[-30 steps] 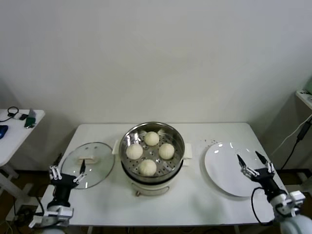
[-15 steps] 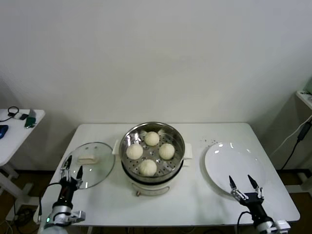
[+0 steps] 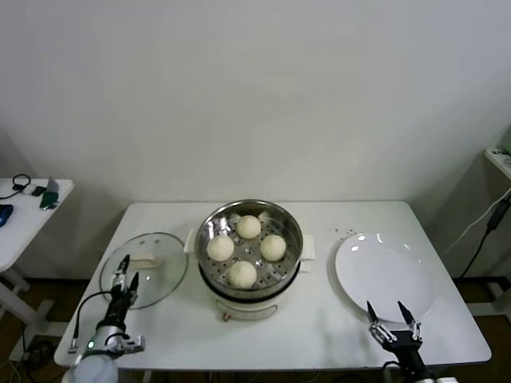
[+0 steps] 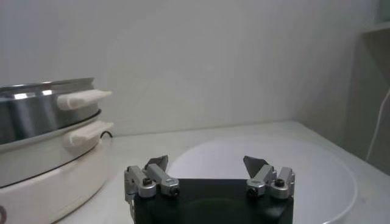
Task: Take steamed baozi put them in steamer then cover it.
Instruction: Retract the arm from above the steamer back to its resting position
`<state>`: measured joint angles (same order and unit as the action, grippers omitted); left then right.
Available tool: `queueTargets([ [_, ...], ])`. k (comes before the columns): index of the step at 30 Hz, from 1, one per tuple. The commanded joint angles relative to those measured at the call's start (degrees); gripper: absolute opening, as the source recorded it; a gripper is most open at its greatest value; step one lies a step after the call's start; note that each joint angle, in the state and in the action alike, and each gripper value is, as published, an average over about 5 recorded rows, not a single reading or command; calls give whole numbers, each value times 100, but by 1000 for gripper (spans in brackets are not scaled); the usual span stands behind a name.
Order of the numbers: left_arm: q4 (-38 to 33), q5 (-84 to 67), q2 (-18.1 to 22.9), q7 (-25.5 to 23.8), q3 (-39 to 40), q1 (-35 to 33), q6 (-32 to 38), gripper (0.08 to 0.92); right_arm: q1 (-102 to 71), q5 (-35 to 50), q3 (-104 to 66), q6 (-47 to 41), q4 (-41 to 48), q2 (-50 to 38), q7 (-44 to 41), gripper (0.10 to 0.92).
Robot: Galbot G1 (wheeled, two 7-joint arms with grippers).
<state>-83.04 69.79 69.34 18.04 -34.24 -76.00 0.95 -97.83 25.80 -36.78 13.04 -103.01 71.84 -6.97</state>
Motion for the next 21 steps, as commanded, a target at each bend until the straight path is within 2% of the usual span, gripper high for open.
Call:
queueTargets([
  [1,666,299,-93,-13,154,730,-68,823,-87,-129,41,55,15,183,-2,823],
  [21,1269,401,57,-90,233,1328,-158,823,-208,-213,30,122,-206,286,-39,823],
])
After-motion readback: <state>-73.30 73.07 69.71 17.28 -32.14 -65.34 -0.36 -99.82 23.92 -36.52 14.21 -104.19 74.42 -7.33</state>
